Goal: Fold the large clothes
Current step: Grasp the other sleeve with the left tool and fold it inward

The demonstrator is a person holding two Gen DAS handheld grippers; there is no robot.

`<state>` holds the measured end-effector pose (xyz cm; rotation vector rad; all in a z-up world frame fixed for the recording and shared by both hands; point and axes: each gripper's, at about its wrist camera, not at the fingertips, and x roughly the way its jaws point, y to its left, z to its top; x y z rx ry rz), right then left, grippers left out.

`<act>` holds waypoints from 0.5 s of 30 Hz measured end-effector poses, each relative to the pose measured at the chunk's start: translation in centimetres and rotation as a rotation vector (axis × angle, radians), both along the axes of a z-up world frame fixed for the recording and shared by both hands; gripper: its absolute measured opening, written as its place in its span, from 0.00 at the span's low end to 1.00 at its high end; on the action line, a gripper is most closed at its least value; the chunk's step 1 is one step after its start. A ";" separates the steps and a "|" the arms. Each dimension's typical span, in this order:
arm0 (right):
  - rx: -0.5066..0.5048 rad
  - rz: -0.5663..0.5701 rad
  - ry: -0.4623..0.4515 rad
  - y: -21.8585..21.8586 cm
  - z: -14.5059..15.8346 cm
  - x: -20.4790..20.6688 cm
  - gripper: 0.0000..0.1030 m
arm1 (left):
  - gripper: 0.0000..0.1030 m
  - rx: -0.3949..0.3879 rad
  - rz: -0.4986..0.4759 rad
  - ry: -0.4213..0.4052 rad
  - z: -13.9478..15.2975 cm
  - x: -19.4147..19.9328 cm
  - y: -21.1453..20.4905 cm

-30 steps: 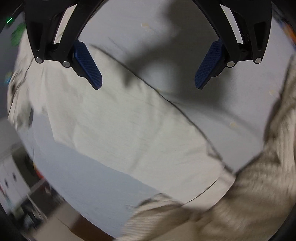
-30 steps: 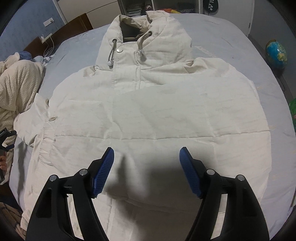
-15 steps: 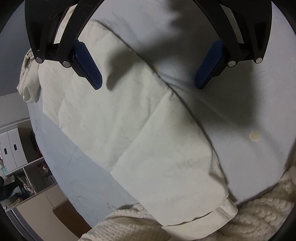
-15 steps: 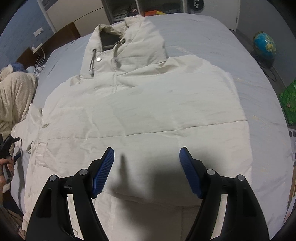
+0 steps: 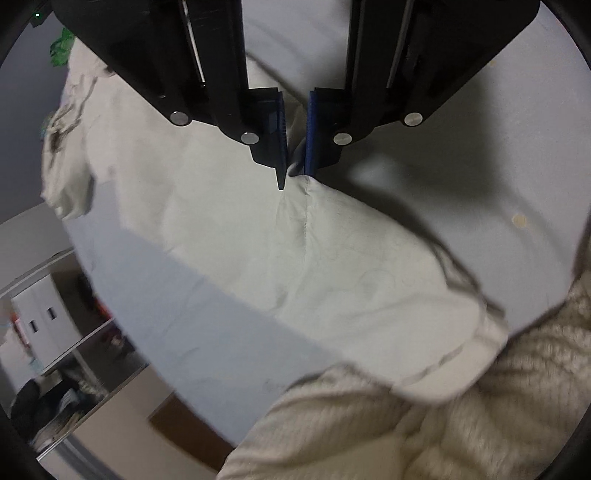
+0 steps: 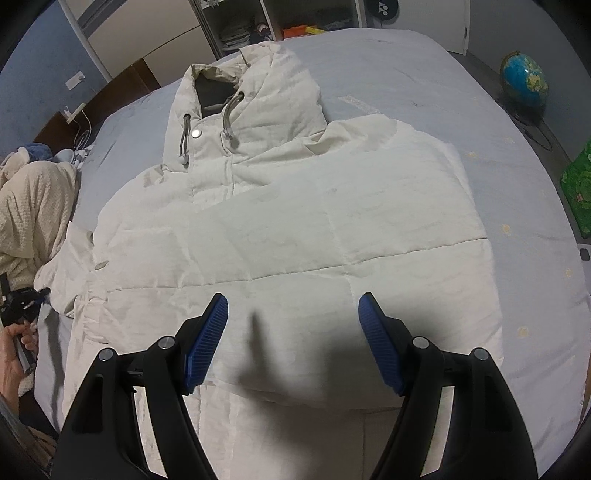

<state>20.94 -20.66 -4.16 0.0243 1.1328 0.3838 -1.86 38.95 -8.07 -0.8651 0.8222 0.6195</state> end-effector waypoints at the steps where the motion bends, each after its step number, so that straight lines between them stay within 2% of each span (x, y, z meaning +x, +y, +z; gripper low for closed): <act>1: 0.003 -0.003 0.001 0.0 0.0 0.0 0.68 | 0.07 0.012 -0.002 -0.015 0.6 0.3 -0.3; 6: 0.036 -0.026 0.010 -0.6 0.5 -0.1 0.68 | 0.07 0.088 -0.050 -0.102 4.5 1.9 -2.6; 9: 0.052 -0.036 0.010 -0.9 0.9 -0.4 0.68 | 0.06 0.134 -0.113 -0.162 7.1 3.1 -5.2; 15: 0.075 -0.047 0.005 -1.4 1.8 -1.3 0.68 | 0.06 0.230 -0.229 -0.223 10.1 4.4 -10.5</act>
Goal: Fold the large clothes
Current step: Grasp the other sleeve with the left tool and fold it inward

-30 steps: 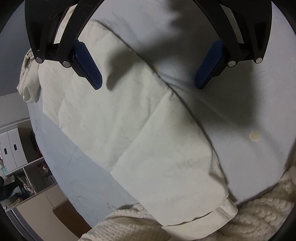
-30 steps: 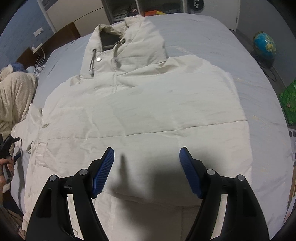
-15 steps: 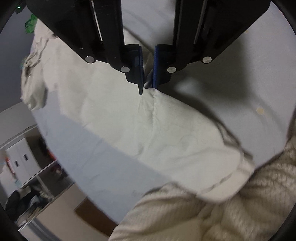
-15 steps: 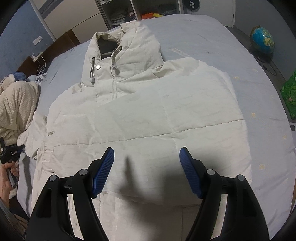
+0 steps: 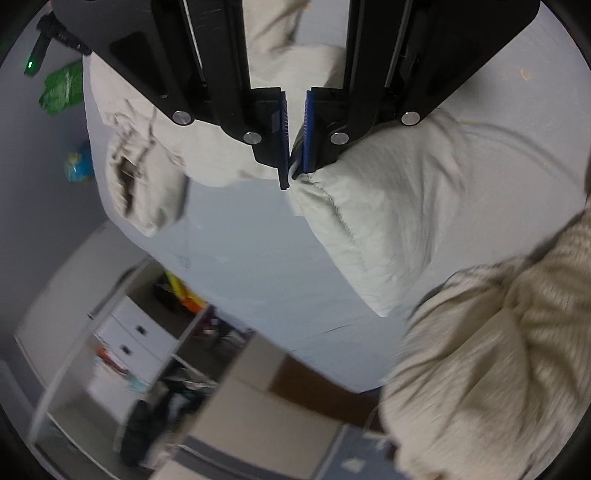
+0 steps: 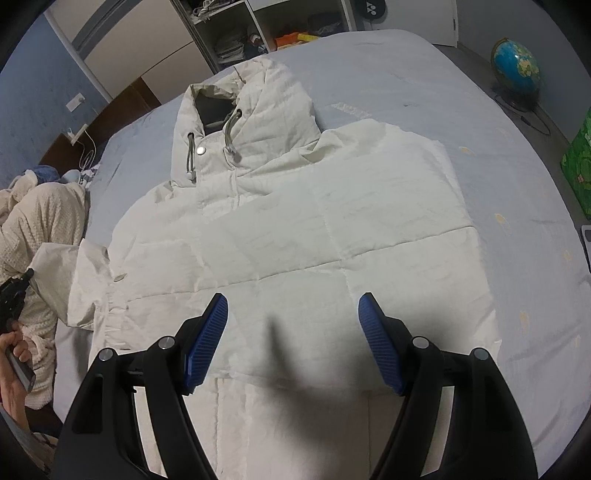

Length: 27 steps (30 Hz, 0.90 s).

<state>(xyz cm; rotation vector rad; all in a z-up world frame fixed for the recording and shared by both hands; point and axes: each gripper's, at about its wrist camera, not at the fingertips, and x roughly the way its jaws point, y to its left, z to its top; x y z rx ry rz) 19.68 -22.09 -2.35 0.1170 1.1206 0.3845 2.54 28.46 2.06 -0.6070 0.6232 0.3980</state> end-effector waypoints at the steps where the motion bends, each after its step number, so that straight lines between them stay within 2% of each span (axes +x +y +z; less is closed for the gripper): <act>1: 0.003 -0.001 -0.002 -0.1 0.2 -0.2 0.68 | 0.06 0.015 -0.020 -0.010 0.5 0.2 -1.0; 9: 0.063 -0.005 -0.043 -2.3 3.3 -2.8 0.68 | 0.06 0.078 -0.142 -0.065 2.5 1.4 -7.7; 15: 0.106 -0.015 -0.063 -4.2 4.9 -4.7 0.71 | 0.06 0.132 -0.270 -0.066 3.0 2.6 -13.5; 20: 0.151 -0.072 -0.030 -6.2 4.4 -4.5 0.71 | 0.06 0.151 -0.380 -0.028 1.6 4.1 -18.4; 27: 0.262 -0.165 0.049 -8.5 3.2 -3.3 0.71 | 0.06 0.174 -0.528 0.064 -2.5 6.5 -24.5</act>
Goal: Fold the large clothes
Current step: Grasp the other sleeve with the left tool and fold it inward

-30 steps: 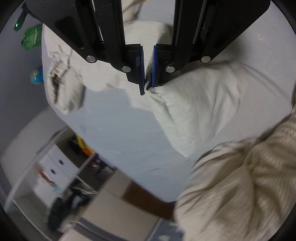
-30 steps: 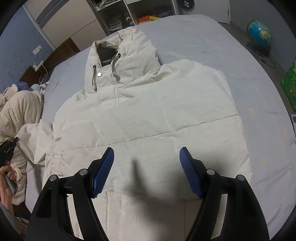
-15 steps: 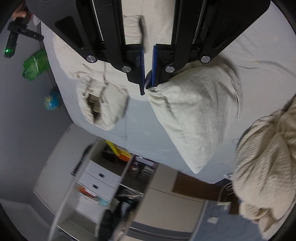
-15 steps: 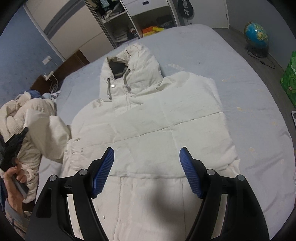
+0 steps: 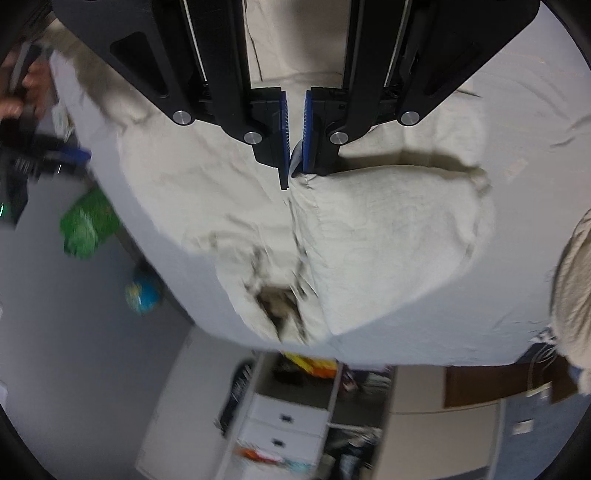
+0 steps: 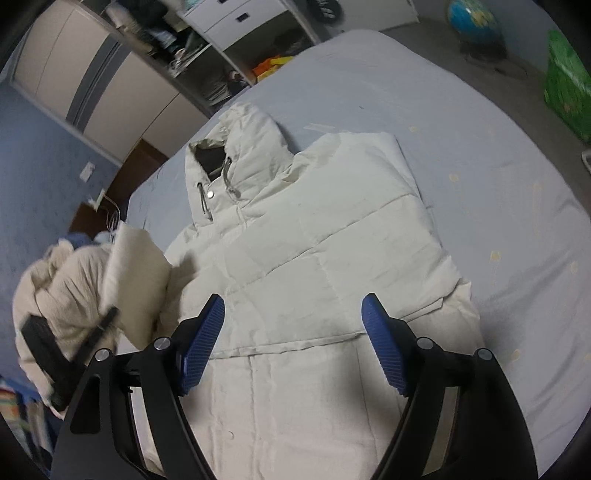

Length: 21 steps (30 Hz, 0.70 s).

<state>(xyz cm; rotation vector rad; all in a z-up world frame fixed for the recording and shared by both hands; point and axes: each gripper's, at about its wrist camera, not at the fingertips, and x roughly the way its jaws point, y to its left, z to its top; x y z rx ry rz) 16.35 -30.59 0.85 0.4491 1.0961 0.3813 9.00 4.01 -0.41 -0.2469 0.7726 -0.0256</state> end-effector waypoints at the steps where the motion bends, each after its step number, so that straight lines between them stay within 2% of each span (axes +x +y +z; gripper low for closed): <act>1: 0.010 -0.004 0.006 -0.1 -0.1 0.1 0.71 | 0.06 0.016 -0.019 0.019 -0.9 0.4 -0.9; 5: 0.030 -0.006 0.030 0.1 -0.6 0.6 0.71 | 0.07 0.068 -0.082 0.099 -4.1 1.5 -3.5; 12: -0.004 0.030 0.029 1.8 -0.9 0.9 0.71 | 0.17 0.121 -0.148 0.226 -9.0 2.4 -5.4; 14: -0.019 0.040 0.027 2.3 -1.0 0.9 0.71 | 0.26 0.138 -0.171 0.232 -9.3 2.3 -5.8; 16: -0.032 0.054 0.026 2.8 -1.1 0.9 0.71 | 0.44 0.145 -0.202 0.238 -9.3 1.9 -6.3; 18: -0.044 0.063 0.023 3.2 -1.1 1.0 0.71 | 0.57 0.164 -0.227 0.235 -8.6 1.3 -6.7; 21: -0.051 0.065 0.021 3.4 -1.2 1.1 0.71 | 0.70 0.184 -0.258 0.241 -7.3 0.1 -7.1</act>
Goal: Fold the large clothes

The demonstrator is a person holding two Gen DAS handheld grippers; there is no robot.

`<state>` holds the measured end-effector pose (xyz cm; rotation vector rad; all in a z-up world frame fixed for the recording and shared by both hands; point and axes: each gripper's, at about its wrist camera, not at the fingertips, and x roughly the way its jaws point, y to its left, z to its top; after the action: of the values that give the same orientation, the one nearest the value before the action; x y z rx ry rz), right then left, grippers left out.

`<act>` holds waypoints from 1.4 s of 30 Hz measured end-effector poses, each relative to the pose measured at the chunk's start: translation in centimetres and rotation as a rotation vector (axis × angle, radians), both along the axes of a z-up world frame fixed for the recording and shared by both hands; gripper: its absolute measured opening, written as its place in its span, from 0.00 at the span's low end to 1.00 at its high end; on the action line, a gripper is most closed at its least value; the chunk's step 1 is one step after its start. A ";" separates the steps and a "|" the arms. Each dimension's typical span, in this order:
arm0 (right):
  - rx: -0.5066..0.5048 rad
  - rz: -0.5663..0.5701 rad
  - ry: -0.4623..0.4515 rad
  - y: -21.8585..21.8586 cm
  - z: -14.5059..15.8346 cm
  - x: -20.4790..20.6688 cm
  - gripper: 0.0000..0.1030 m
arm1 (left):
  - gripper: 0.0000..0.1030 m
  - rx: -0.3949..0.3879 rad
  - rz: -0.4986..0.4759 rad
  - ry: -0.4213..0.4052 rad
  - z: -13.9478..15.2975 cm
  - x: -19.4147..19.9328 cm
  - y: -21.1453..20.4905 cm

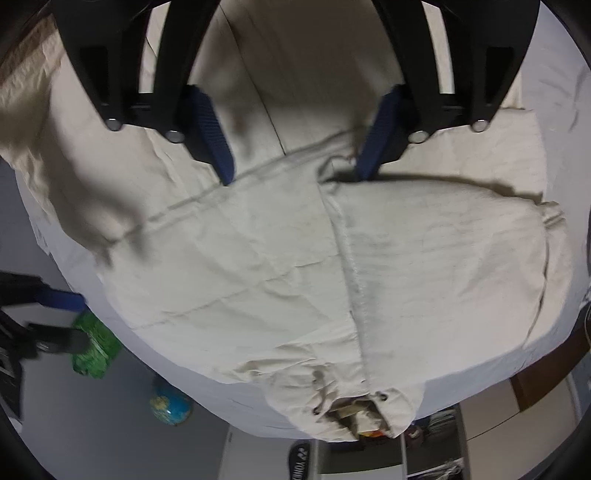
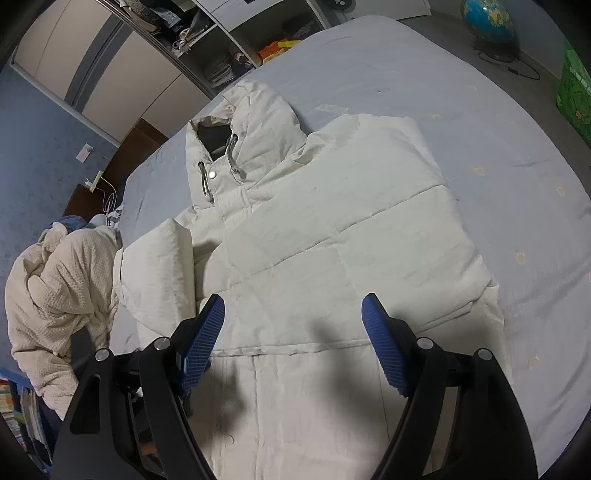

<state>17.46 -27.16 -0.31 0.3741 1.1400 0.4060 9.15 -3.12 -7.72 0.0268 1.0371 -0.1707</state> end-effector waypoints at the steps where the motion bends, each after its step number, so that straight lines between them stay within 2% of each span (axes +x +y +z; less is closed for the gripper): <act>1: 0.001 -0.001 0.000 0.1 0.0 0.0 0.71 | 0.70 0.005 -0.007 0.001 0.4 -0.4 0.0; 5: -0.007 0.002 -0.007 0.4 0.0 0.1 0.71 | 0.73 -0.004 0.005 0.010 2.6 -2.3 1.2; 9: -0.015 0.009 -0.006 0.9 -0.1 0.0 0.71 | 0.76 -0.095 0.055 -0.003 5.4 -4.7 4.2; 11: -0.026 0.018 -0.009 1.2 -0.1 -0.1 0.71 | 0.78 -0.116 0.080 -0.029 6.5 -5.7 5.7; 17: -0.076 0.062 -0.022 2.8 -0.2 -0.7 0.71 | 0.81 -0.121 0.215 -0.116 9.0 -6.9 10.7; 23: -0.148 0.134 -0.043 5.6 -0.7 -1.5 0.71 | 0.81 -0.106 0.361 -0.153 10.0 -7.6 16.0; 25: -0.170 0.164 -0.050 6.8 -0.9 -1.7 0.71 | 0.85 -0.105 0.393 -0.164 10.2 -7.8 17.4; 33: -0.301 0.328 -0.157 13.5 -1.0 -4.5 0.71 | 0.88 -0.136 0.519 -0.151 10.1 -7.9 22.2; 38: -0.376 0.452 -0.233 19.8 -0.5 -6.5 0.71 | 0.89 -0.166 0.593 -0.160 10.4 -8.5 25.0; 42: -0.412 0.533 -0.300 25.2 -0.1 -7.3 0.71 | 0.90 -0.130 0.662 -0.126 10.0 -8.8 26.7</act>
<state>10.12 -1.96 -0.44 -0.3536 0.9860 0.6515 0.31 23.61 2.28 -0.4149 0.8601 0.3619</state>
